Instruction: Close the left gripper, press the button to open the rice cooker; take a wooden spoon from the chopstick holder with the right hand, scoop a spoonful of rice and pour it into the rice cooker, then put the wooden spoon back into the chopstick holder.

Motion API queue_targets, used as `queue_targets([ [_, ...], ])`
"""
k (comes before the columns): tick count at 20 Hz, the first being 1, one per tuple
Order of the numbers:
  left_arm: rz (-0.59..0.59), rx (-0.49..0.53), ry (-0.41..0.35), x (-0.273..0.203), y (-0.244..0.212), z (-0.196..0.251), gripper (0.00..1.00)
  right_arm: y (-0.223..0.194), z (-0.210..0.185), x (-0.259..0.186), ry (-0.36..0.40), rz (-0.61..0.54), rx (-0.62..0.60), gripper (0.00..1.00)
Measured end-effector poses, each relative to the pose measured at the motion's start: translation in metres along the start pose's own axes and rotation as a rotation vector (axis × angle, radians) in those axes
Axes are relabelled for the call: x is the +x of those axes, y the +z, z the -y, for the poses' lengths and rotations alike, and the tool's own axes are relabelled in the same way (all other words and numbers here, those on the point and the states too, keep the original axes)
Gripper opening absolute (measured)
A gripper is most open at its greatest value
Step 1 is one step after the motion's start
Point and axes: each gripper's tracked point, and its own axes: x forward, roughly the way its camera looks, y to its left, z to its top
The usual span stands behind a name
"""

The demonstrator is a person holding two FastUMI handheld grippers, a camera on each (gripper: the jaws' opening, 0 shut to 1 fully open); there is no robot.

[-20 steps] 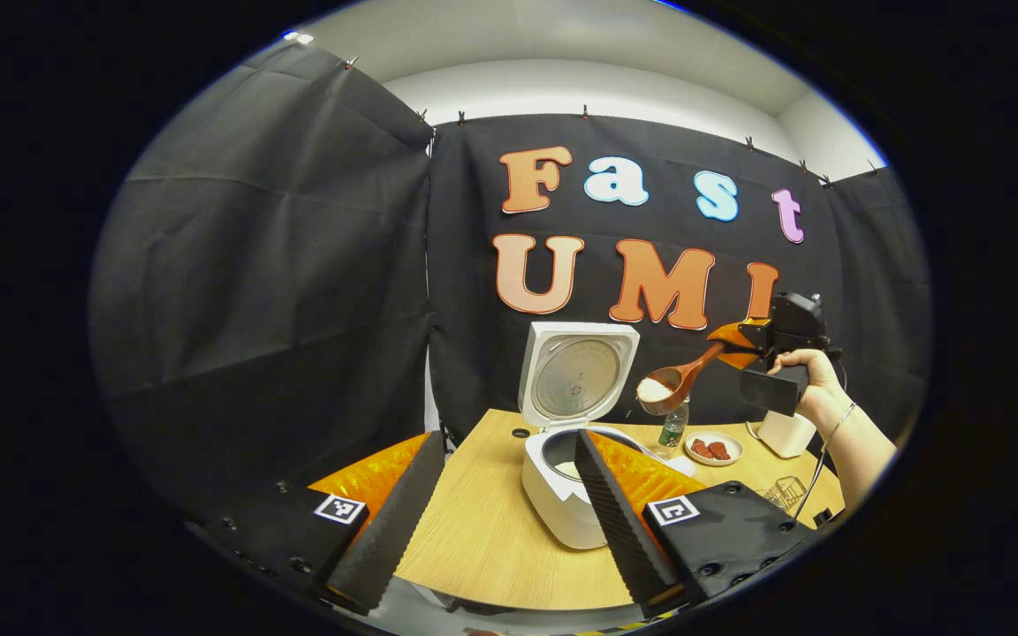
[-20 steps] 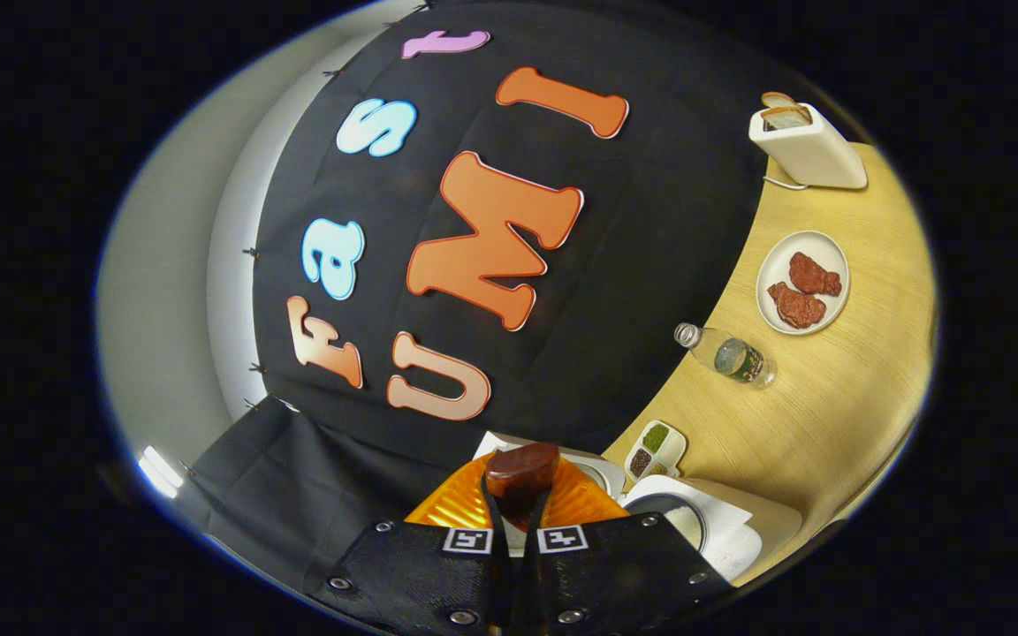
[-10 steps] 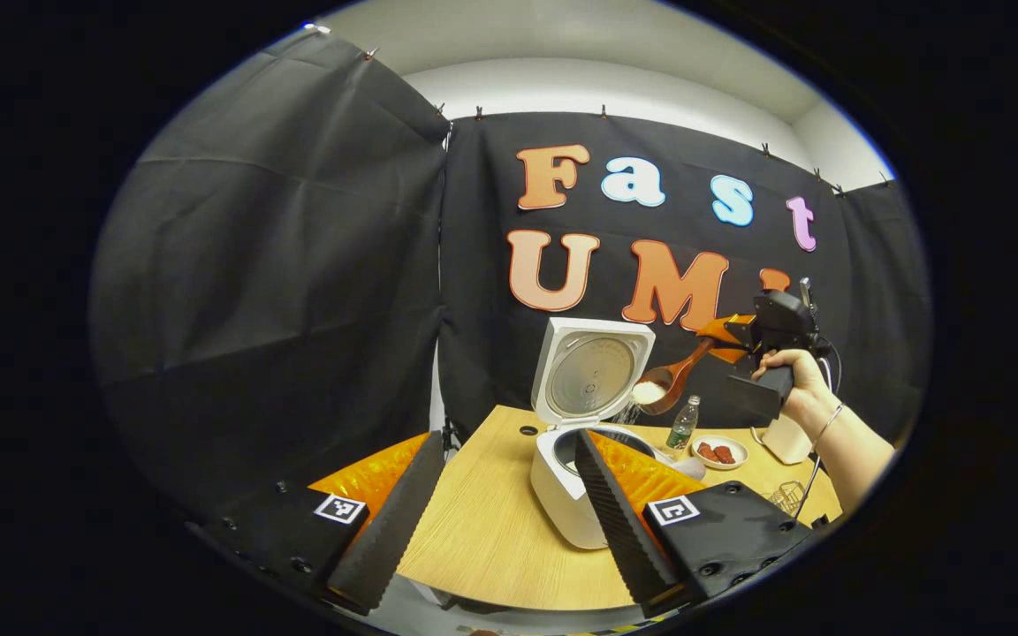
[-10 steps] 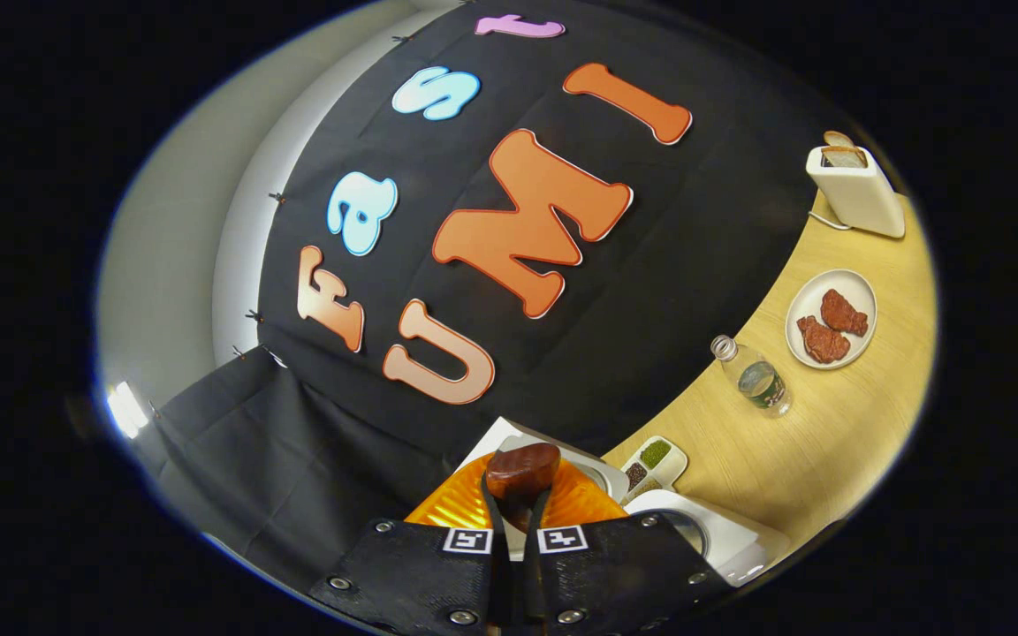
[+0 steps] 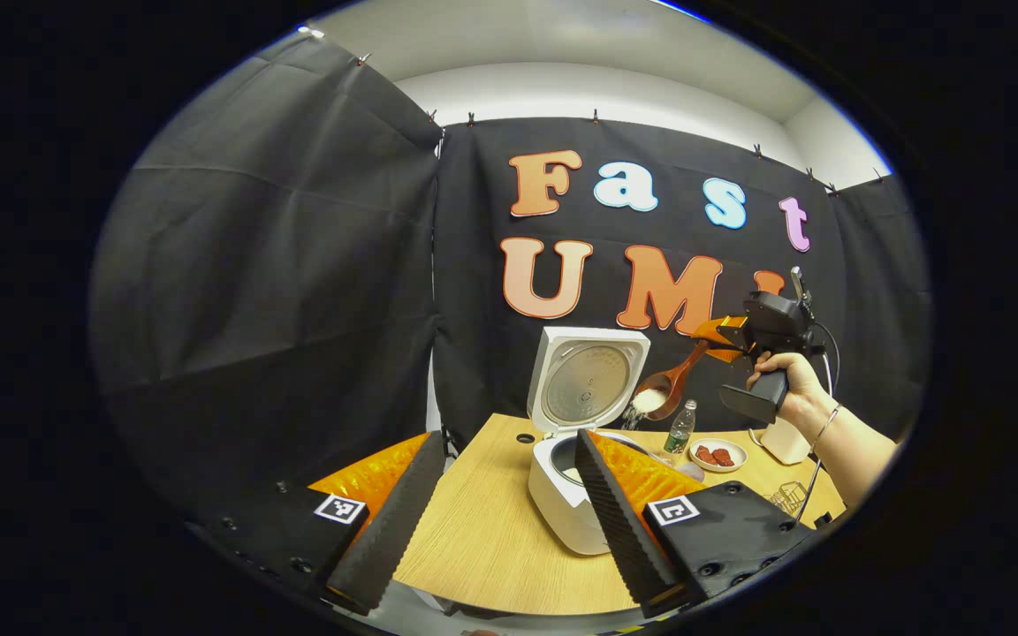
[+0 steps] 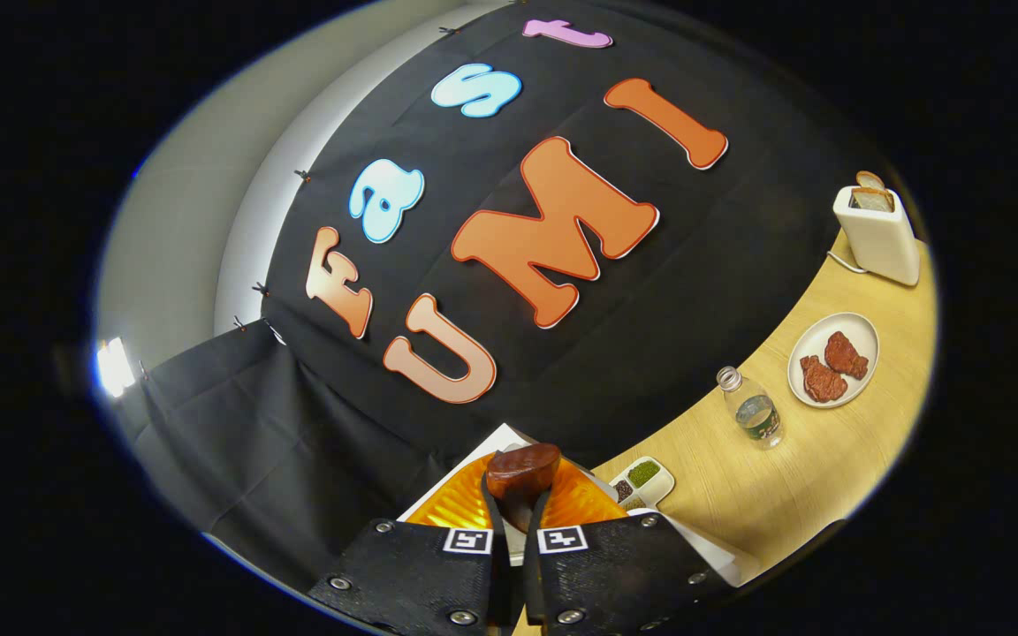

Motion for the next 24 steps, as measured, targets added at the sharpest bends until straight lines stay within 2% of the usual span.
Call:
queue_targets([
  [11,-0.016,0.019,-0.047,0.005,-0.010,0.014,0.98,0.001,-0.011,-0.004,0.034,0.004,-0.174,0.05],
  [24,-0.028,0.022,-0.083,0.016,-0.028,0.025,1.00,-0.007,-0.051,-0.014,0.133,0.014,-0.384,0.04],
])
